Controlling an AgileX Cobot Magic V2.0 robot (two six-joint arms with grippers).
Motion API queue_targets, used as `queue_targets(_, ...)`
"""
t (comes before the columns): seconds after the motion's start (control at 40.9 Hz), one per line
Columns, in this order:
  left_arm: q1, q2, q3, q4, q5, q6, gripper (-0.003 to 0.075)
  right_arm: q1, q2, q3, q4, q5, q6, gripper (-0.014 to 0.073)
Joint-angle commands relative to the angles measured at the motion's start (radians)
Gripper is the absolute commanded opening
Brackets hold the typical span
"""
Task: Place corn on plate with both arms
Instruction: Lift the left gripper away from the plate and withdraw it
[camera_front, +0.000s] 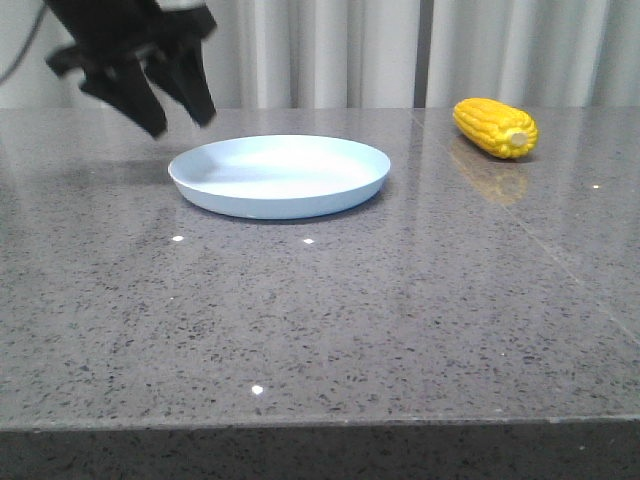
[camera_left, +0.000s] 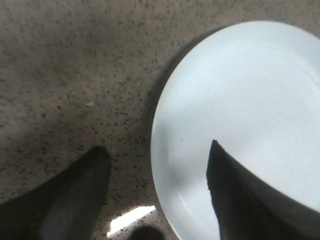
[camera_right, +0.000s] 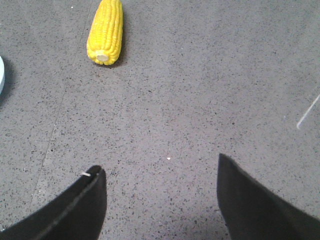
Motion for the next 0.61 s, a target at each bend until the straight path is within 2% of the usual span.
queue_targets(0.0,-0.014,-0.147,-0.029,0.010,-0.022,-0.002,0.0429,0.002,0.008,-0.033,0.000,-0.071,-0.011,0.0500)
queue_targets(0.244,-0.135,-0.360,0.032,0.097,-0.015,-0.002,0.0428,0.002,0.008,-0.033,0.000,-0.071,-0.011,0.0500)
queue_targets(0.415,-0.245,-0.534,0.212,0.104,-0.128,-0.002,0.0420,0.002,0.008,-0.033,0.000,-0.071,-0.011,0.0500)
queue_targets(0.586,-0.305,-0.683,0.397,0.104,-0.167,-0.002,0.0420,0.002,0.008,-0.033,0.000,-0.071,-0.011,0.0500)
